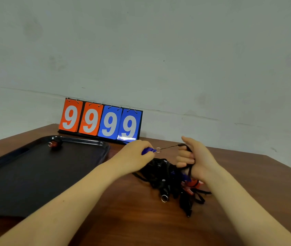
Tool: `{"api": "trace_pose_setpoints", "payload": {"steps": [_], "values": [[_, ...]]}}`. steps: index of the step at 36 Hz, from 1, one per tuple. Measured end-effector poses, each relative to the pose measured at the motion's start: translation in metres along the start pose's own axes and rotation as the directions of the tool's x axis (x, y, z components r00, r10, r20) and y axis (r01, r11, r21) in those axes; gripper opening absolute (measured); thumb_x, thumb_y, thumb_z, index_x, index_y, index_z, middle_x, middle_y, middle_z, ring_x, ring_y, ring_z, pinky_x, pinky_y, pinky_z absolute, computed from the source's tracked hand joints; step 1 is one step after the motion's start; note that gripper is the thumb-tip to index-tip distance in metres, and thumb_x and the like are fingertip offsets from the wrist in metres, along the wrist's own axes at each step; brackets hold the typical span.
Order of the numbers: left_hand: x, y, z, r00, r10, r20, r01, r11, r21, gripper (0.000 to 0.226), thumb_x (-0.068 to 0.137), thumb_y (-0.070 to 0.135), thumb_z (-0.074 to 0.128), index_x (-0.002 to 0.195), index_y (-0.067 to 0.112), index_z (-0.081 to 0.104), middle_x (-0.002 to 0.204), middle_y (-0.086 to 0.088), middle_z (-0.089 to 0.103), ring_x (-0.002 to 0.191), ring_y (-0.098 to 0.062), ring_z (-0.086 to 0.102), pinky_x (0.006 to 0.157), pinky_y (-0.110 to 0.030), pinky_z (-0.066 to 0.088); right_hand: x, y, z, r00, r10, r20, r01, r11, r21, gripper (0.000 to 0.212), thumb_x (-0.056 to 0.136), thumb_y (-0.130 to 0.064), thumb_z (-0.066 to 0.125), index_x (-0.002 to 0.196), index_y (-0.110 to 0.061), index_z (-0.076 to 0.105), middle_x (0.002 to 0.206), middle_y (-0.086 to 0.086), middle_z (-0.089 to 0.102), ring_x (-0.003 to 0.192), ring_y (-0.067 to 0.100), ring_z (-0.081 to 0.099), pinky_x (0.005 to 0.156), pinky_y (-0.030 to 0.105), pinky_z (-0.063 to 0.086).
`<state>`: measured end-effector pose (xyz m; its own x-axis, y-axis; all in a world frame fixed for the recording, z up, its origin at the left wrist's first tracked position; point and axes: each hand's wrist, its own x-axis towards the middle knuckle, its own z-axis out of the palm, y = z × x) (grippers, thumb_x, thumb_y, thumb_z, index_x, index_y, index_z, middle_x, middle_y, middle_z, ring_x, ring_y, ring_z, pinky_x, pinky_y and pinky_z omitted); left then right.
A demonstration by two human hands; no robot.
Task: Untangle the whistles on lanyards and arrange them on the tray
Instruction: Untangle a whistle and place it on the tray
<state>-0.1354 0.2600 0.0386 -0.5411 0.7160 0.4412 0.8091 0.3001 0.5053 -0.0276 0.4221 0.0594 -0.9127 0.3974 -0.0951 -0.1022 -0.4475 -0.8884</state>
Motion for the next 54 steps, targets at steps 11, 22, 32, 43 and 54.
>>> {"api": "trace_pose_setpoints", "payload": {"steps": [11,22,32,43,54], "values": [[0.005,0.017,-0.005,0.923,-0.360,0.138,0.302,0.452,-0.839,0.025,0.093,0.004,0.037,0.081,0.008,0.058,0.107,-0.012,0.050,0.071,-0.016,0.042,0.044,-0.021,0.034,0.003,-0.015,-0.010,0.951,-0.303,0.061,0.249,0.867,0.432,0.030,0.096,-0.022,0.049,0.070,-0.013,0.063,0.042,-0.008,0.025,0.033,0.006,0.020,0.036,0.017,0.020],[0.000,0.018,0.000,0.963,-0.245,0.110,0.157,0.180,-0.971,0.012,0.094,-0.001,0.052,0.102,0.001,0.061,0.095,-0.012,0.064,0.086,-0.018,0.067,0.068,-0.025,0.058,0.006,-0.008,-0.009,0.878,-0.462,-0.123,0.432,0.878,-0.206,0.019,0.098,-0.017,0.047,0.084,-0.011,0.059,0.052,-0.006,0.023,0.038,0.007,0.016,0.036,0.020,0.014],[0.003,0.007,-0.008,0.890,-0.456,0.002,0.030,0.053,-0.998,0.015,0.092,0.002,0.058,0.106,0.000,0.063,0.103,-0.014,0.067,0.097,-0.021,0.066,0.085,-0.030,0.055,0.002,0.018,0.002,0.818,-0.464,0.339,0.357,-0.052,-0.933,0.019,0.097,-0.032,0.051,0.091,-0.023,0.067,0.082,-0.016,0.064,0.079,-0.002,0.058,0.070,0.020,0.044],[0.001,-0.001,0.002,0.871,-0.490,-0.027,0.112,0.253,-0.961,0.019,0.089,0.014,0.066,0.108,0.011,0.067,0.104,-0.009,0.070,0.095,-0.016,0.063,0.081,-0.023,0.053,-0.009,0.042,0.021,0.752,-0.294,0.590,0.586,-0.111,-0.803,0.017,0.096,-0.032,0.053,0.087,-0.029,0.067,0.081,-0.018,0.065,0.081,0.002,0.060,0.076,0.025,0.048],[-0.004,0.005,0.010,0.958,-0.272,-0.091,0.145,0.734,-0.664,0.017,0.089,0.014,0.065,0.104,0.021,0.071,0.101,-0.002,0.071,0.092,-0.013,0.069,0.084,-0.021,0.055,-0.013,0.020,0.024,0.813,-0.562,0.152,0.548,0.651,-0.525,0.031,0.100,-0.018,0.041,0.071,-0.014,0.051,0.049,-0.011,0.031,0.044,0.006,0.023,0.042,0.017,0.019]]}}
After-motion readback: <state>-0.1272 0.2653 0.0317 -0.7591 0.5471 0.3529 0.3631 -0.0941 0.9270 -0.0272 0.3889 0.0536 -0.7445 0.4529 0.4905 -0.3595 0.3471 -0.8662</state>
